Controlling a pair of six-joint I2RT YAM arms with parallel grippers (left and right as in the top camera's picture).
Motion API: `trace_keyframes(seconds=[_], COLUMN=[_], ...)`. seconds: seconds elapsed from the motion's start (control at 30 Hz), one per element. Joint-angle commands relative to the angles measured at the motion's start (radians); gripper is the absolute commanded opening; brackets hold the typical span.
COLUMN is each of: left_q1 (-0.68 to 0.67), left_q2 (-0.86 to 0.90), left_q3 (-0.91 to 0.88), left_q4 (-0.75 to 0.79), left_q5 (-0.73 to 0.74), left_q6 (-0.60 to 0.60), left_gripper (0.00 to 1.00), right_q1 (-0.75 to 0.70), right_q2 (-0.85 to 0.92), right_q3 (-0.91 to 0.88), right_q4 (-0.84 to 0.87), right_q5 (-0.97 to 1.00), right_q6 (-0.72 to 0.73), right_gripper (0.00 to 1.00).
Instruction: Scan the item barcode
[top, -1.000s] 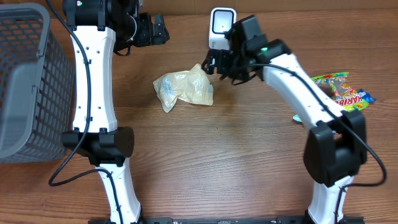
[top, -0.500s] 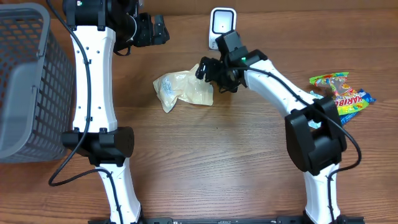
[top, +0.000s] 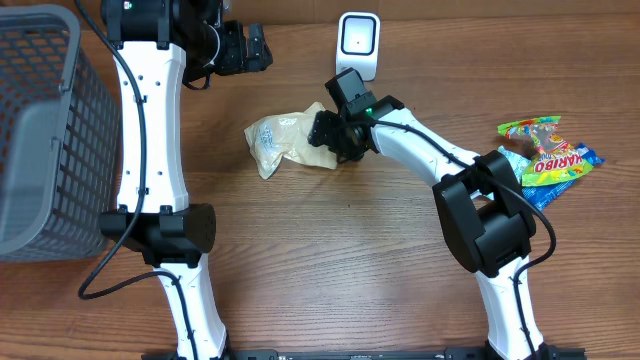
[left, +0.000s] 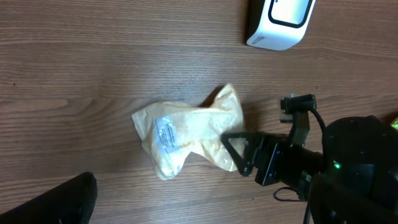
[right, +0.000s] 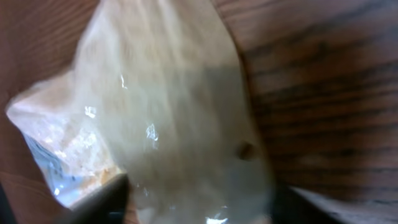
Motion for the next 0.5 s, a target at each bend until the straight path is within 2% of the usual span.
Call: trace_keyframes(seconds=[0.0, 0.07, 0.17, 0.23, 0.33, 0.47], left_q1=[-0.013, -0.013, -0.013, -0.013, -0.013, -0.013], left_q2=[-0.028, -0.028, -0.028, -0.028, -0.028, -0.028], left_q3=[0.000, 0.000, 0.000, 0.000, 0.000, 0.000], left_q4=[0.001, 0.001, 0.001, 0.001, 0.001, 0.001], left_q5=[-0.002, -0.002, -0.002, -0.002, -0.002, -0.002], left_q6=[-0.006, -0.006, -0.006, -0.006, -0.006, -0.006], left_gripper=[1.00, 1.00, 1.00, 1.00, 1.00, 1.00], right_q1=[-0.002, -0.020, -0.063, -0.097, -0.160, -0.209], right_q2=[0.021, 0.019, -0.002, -0.019, -0.052, -0.058], right_q3=[-0.002, 0.005, 0.016, 0.025, 0.032, 0.032], right_q4=[-0.011, -0.041, -0.131, -0.200, -0.347, -0.503], right_q5=[0.014, -0.012, -0.040, -0.055, -0.056, -0.027], right_q6=[0.006, 0.005, -0.022, -0.114, -0.384, -0.615], right_gripper=[0.24, 0.04, 0.04, 0.04, 0.04, 0.09])
